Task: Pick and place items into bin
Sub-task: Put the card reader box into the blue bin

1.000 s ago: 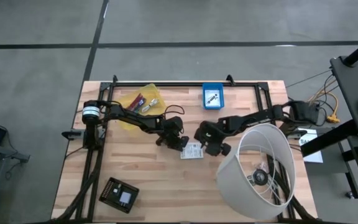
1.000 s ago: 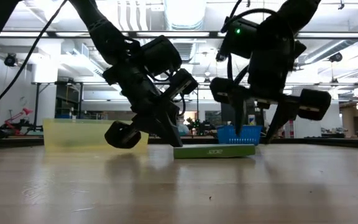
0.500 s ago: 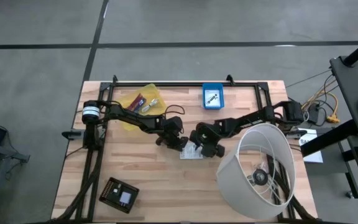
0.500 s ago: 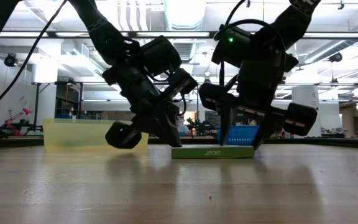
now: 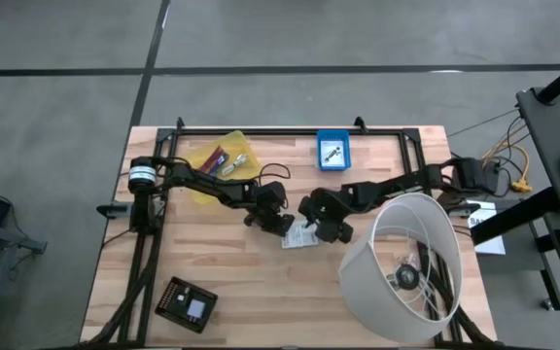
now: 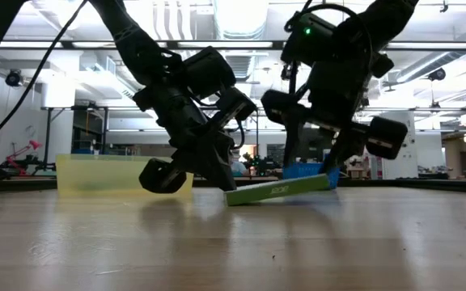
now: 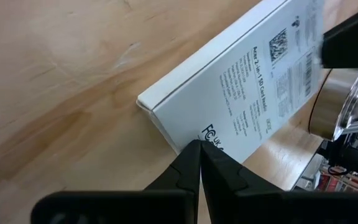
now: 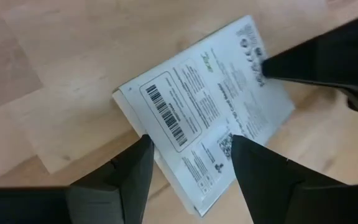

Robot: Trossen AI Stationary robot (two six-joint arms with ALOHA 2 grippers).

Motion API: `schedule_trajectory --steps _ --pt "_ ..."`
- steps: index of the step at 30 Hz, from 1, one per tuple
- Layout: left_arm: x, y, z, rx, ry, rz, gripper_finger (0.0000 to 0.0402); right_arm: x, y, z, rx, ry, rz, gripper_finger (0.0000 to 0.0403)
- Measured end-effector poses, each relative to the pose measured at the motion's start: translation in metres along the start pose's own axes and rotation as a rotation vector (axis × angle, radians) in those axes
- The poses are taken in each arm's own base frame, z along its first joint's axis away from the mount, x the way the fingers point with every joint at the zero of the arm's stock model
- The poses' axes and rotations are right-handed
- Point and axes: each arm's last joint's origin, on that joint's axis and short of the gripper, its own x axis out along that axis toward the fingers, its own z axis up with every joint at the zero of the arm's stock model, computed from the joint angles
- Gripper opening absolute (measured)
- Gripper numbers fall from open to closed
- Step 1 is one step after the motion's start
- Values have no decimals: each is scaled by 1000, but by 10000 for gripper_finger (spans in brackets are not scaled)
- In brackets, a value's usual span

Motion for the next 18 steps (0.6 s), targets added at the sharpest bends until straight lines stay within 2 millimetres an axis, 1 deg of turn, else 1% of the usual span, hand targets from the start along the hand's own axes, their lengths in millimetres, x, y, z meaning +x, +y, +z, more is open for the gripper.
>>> schedule_trajectory --steps 9,18 --pt "1 -1 0 36 9 -34 0 -13 -4 6 36 -34 -30 201" --pt "1 -3 0 98 20 -60 0 -27 -9 15 59 -165 -50 201"
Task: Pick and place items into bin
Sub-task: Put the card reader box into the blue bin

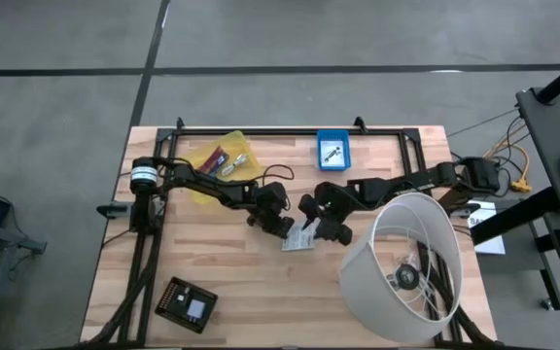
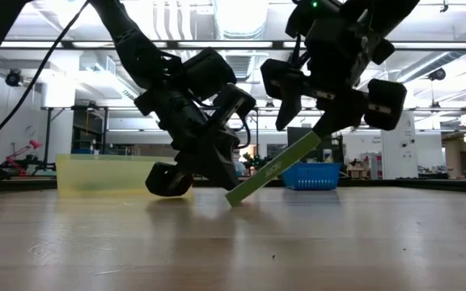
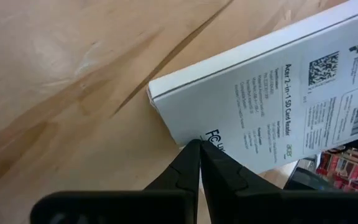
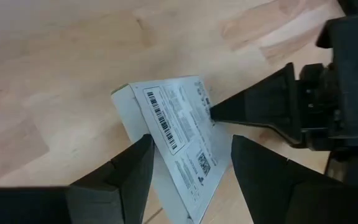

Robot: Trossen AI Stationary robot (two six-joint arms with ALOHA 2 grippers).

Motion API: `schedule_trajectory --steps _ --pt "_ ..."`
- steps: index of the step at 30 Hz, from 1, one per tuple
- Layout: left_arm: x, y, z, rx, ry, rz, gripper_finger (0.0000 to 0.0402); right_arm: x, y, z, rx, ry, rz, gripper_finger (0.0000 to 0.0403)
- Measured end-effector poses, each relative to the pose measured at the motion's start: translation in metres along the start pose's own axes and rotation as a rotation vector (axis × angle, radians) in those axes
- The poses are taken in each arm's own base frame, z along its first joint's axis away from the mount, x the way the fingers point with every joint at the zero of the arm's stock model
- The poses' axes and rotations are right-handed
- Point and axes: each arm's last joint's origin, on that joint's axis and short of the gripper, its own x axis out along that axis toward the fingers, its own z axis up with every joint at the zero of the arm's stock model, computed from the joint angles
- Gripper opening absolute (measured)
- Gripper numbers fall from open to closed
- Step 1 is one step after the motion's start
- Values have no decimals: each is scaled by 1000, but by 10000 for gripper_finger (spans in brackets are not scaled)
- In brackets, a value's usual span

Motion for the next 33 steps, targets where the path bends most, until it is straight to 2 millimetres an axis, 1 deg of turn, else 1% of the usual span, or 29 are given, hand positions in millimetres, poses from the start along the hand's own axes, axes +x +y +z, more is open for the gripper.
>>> schedule_trajectory --steps 7,13,22,33 --pt "1 -5 3 29 -14 -68 0 -1 0 1 2 -20 2 201" --pt "0 -9 5 59 -10 -87 0 -1 -1 2 -2 -27 -3 201" --pt "0 -11 6 73 -15 -97 0 -8 -13 11 -22 -65 -102 201" --pt "0 -12 6 107 -12 -108 0 -10 -16 15 -39 -71 -109 201"
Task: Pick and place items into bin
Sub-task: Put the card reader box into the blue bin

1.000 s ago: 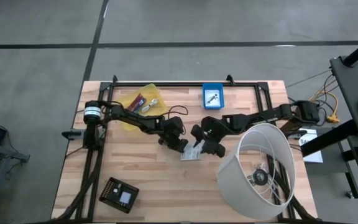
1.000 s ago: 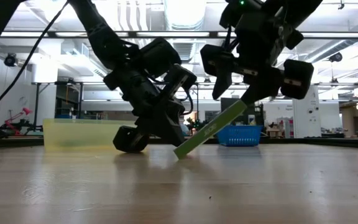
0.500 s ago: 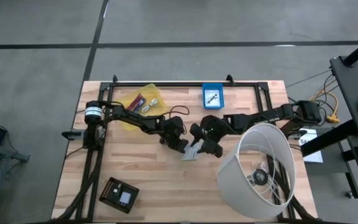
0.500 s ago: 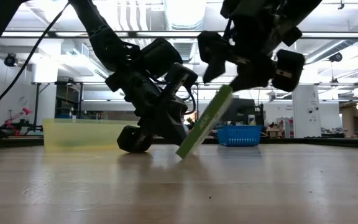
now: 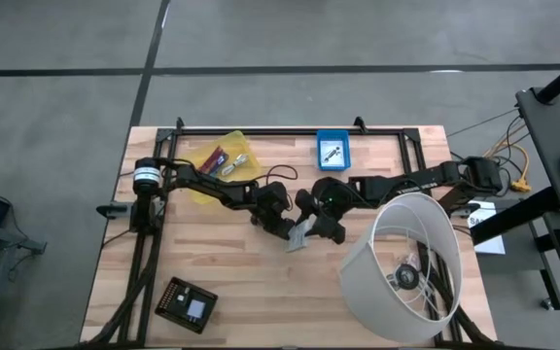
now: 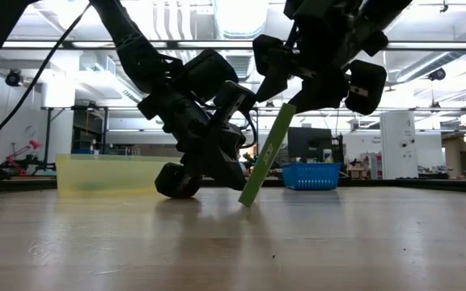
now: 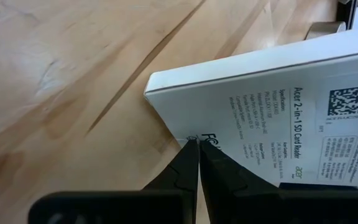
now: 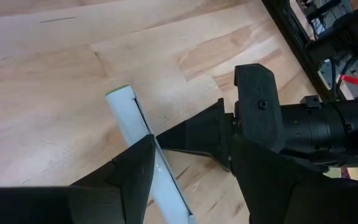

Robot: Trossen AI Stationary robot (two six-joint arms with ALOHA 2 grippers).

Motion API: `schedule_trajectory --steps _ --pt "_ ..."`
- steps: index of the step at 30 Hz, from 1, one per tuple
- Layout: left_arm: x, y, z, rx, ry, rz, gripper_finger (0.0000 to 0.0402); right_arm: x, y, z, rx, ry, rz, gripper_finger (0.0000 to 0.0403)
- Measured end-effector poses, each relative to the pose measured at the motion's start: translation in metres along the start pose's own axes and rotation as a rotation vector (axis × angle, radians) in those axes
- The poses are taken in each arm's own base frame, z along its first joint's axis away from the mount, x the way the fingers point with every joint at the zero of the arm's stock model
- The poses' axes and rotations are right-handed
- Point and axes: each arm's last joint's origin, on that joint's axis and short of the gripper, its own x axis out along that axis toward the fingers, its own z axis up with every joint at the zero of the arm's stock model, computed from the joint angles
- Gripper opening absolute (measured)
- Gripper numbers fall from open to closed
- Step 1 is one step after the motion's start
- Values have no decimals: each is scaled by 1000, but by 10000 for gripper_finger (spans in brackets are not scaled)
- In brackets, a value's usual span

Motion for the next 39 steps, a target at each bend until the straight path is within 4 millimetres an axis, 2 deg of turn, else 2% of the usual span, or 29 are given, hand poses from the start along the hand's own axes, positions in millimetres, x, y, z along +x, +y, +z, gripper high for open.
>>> schedule_trajectory --steps 30,39 --pt "-1 -3 1 42 21 -32 0 -4 -5 5 -6 -22 -32 200" --pt "-15 -16 3 96 10 -82 0 -4 -6 6 -7 -26 -41 200"
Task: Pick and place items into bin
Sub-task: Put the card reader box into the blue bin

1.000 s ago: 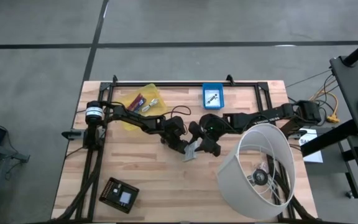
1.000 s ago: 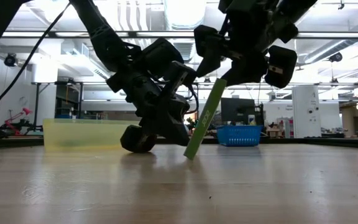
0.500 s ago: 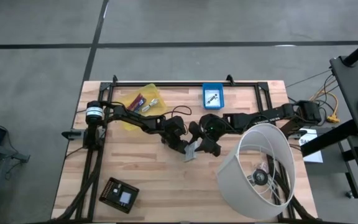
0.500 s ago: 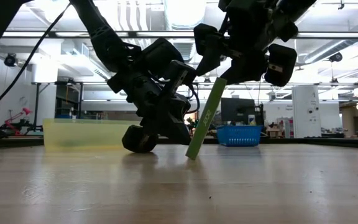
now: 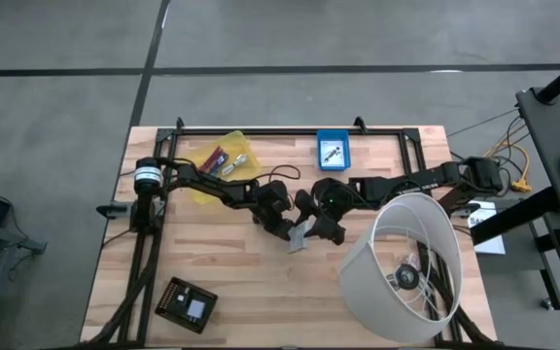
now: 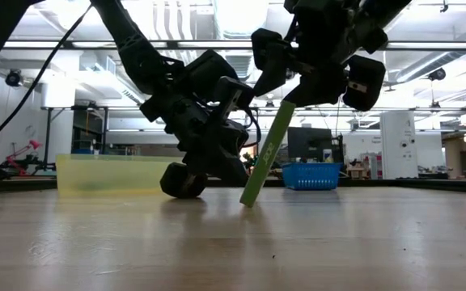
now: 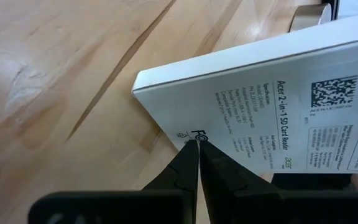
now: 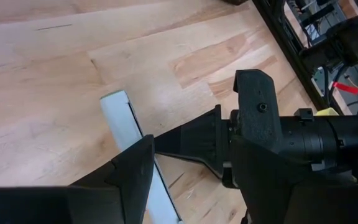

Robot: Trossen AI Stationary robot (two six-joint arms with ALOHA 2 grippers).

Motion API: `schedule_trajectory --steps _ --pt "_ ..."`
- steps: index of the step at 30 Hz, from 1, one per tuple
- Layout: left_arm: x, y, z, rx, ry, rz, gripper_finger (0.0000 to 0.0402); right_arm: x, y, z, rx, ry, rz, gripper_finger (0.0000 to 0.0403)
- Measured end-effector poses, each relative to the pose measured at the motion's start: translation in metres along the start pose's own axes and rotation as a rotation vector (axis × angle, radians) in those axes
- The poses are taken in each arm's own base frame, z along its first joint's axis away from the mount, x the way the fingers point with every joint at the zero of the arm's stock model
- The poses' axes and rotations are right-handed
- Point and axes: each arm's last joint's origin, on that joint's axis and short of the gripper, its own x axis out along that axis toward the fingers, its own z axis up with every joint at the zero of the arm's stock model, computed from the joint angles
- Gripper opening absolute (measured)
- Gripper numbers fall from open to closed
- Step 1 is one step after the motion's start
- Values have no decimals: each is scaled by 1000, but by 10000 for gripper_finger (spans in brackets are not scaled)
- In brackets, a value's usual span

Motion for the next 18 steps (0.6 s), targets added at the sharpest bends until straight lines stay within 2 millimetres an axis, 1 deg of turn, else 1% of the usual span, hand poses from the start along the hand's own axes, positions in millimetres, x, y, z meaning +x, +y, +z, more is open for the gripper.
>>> schedule_trajectory --steps 3,13,15,18 --pt "-3 -3 1 30 -9 -7 0 0 0 0 -1 -4 -2 201" --pt "-3 1 -1 40 -23 1 0 0 0 0 38 -5 -2 201" --pt "-4 0 0 40 -32 1 0 0 1 -1 63 14 15 201" --pt "-5 -4 0 49 -58 19 0 -2 7 -7 96 92 75 201"
